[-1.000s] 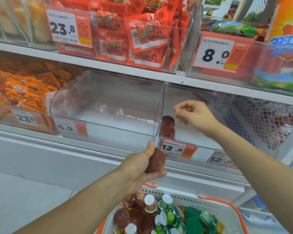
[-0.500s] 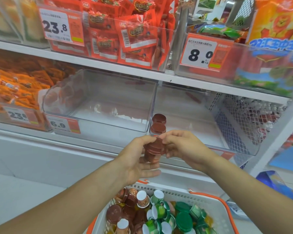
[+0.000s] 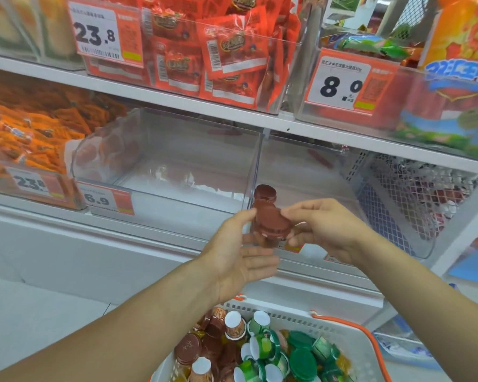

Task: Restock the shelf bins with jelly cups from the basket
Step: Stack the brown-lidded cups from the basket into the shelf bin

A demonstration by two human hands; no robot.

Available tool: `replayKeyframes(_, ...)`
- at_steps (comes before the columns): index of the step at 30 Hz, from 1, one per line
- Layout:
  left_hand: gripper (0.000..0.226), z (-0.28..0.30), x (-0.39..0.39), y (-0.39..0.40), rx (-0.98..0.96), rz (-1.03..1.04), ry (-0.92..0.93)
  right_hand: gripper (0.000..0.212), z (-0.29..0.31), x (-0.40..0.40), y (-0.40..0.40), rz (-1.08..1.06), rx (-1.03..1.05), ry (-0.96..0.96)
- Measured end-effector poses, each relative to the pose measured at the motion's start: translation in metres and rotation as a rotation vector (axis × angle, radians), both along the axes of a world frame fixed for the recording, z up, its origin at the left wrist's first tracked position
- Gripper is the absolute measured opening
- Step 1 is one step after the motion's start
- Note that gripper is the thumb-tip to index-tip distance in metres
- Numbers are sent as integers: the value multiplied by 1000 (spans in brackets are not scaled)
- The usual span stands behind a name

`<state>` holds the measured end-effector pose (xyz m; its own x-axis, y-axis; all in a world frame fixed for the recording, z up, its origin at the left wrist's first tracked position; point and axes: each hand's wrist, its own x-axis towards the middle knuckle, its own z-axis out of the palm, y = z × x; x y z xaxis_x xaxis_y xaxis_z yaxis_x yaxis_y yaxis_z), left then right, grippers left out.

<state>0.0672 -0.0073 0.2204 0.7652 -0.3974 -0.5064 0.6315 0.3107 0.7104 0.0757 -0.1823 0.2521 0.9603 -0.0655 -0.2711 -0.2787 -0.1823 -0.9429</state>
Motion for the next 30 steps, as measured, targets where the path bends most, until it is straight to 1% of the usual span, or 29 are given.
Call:
replayKeyframes(3,33,-3,4,4,108,-15,9,21,7,23,-10,-131,133,-56)
replayKeyframes(6,28,-10,7,5,163,-24,-9,25,4,62,-23,-280,251,-89)
replayKeyframes(9,25,-14,10,3,193,-33,-25,29,-7,107,-34,-352,384,-42)
replayKeyframes(11,26,-15,12,1,194,-24,-38,31,-14,134,-36,-372,412,-11)
replayKeyframes(13,29,-18,14,-1,189,-1,-57,27,-19,156,-36,-400,313,21)
replayKeyframes(17,36,-23,21,-5,213,78,-118,4,-37,188,-40,-430,46,101)
replayKeyframes(20,36,-25,27,-6,236,125,-166,13,-56,204,-45,-401,-117,176)
replayKeyframes(23,34,-26,31,-6,250,155,-169,13,-61,204,-42,-373,-137,195)
replayKeyframes(30,33,-32,31,-6,308,148,-143,18,-66,202,-42,-280,-162,136)
